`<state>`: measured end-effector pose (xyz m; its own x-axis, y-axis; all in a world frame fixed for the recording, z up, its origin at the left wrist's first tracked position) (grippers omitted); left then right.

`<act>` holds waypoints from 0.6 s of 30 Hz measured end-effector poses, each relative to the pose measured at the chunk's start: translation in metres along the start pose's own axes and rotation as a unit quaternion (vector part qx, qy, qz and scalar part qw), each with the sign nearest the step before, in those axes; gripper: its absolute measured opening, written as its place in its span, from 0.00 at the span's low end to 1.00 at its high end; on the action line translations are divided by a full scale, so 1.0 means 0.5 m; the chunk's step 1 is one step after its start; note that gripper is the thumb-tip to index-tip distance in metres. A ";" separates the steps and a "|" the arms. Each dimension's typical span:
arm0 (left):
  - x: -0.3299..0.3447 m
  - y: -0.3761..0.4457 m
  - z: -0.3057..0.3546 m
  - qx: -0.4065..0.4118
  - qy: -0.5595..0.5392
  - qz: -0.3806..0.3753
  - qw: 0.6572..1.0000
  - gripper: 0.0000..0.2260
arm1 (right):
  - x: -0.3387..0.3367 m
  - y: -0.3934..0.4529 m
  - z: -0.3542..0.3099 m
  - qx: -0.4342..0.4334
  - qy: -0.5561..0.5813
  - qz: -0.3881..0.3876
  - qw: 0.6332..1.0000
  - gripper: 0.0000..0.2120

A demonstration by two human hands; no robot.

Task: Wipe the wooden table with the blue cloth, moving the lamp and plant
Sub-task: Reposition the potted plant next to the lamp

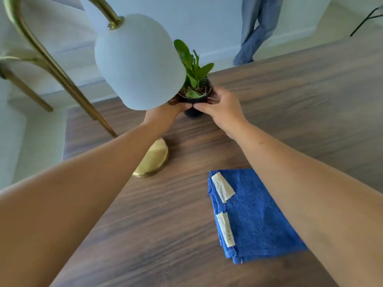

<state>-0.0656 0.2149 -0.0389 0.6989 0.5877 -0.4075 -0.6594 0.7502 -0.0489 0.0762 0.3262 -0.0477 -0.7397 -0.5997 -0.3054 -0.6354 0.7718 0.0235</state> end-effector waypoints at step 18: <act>-0.054 -0.089 -0.032 -0.012 0.047 0.095 0.994 0.22 | 0.095 -0.039 -0.022 0.003 -0.030 -0.041 0.999 0.32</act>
<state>-0.0597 0.1608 -0.0402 0.5327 0.6868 -0.4945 -0.7845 0.6199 0.0159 0.0511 0.2801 -0.0521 -0.6712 -0.6471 -0.3618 -0.6917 0.7222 -0.0085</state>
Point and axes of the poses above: each hand's wrist, its own y-axis towards the middle knuckle, its own x-axis out of the palm, z = x × y, the point moved 2 cm from there along y, towards the middle knuckle, and after that the axes turned 2 degrees about -y, right-handed, at the moved point
